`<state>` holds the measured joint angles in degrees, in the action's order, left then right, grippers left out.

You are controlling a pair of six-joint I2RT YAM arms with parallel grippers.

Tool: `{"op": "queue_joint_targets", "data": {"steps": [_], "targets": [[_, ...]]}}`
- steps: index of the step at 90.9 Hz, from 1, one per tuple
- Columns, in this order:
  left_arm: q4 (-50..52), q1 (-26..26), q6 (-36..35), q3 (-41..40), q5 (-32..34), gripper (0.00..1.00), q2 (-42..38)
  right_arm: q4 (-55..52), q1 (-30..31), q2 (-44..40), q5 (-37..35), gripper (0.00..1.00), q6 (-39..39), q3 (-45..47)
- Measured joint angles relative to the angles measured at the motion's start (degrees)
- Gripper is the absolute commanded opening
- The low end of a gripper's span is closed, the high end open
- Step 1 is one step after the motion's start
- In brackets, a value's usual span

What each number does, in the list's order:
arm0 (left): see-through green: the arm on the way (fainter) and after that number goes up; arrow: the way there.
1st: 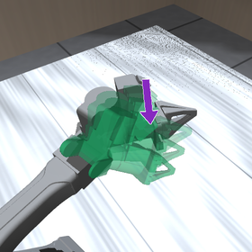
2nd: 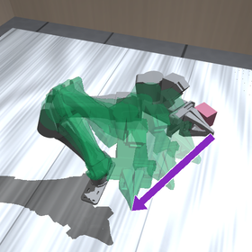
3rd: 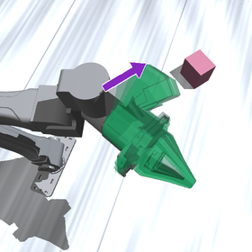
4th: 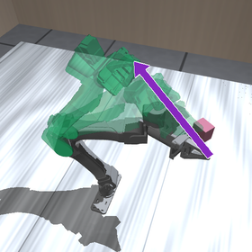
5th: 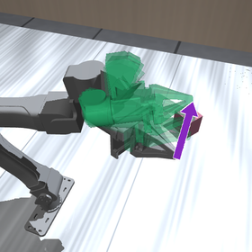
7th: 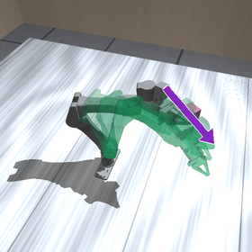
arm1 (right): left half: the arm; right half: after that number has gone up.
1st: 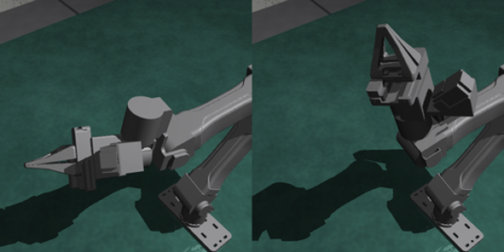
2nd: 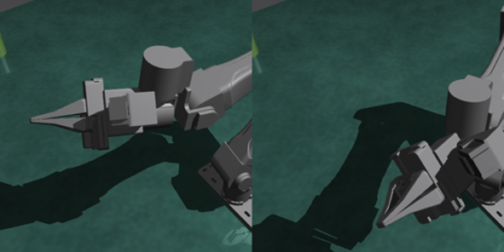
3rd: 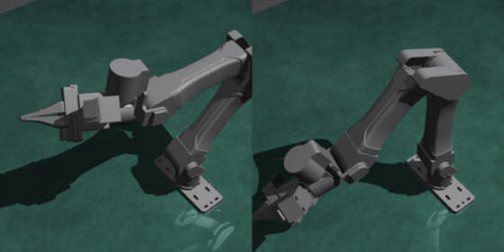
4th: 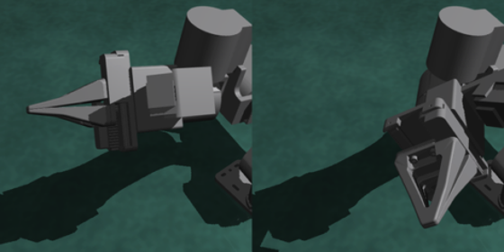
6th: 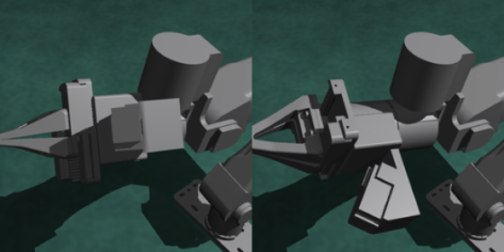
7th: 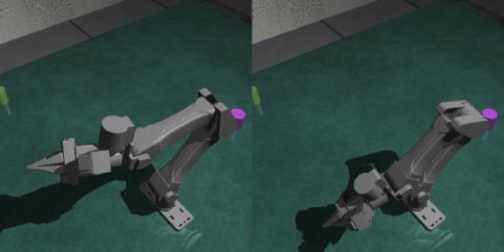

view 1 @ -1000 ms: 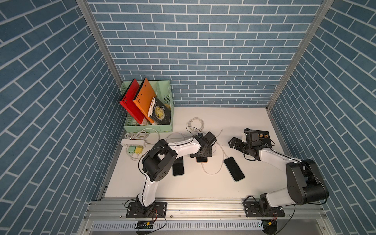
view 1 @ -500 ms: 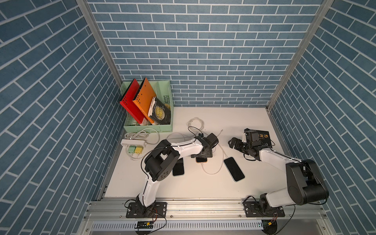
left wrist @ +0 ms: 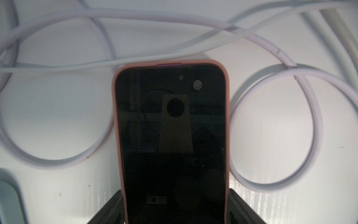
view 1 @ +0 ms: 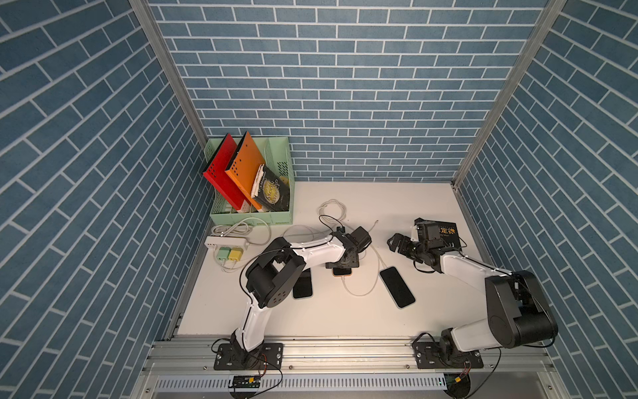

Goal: Unplug the charging cable from the phone
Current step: Pick up the phone at the center of the board, then remove the charging cable from the phone.

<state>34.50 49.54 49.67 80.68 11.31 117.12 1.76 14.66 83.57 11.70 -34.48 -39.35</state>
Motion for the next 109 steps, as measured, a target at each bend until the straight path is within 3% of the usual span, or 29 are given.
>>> {"op": "queue_joint_targets", "data": {"steps": [52, 93, 109], "targets": [[8.07, -0.42, -1.90, 9.22, 2.43, 0.15, -0.63, 1.64, -0.07, -2.69, 2.86, 0.95, 0.04, 0.46], [7.93, -2.12, -1.68, 14.58, 2.64, 0.15, -0.66, 12.70, 1.97, -10.32, 16.28, 0.89, 1.44, 6.82], [7.54, -2.40, -1.03, 15.04, 2.62, 0.14, -0.66, 18.67, 3.96, -11.47, 22.21, 0.81, 1.95, 10.19]]}}
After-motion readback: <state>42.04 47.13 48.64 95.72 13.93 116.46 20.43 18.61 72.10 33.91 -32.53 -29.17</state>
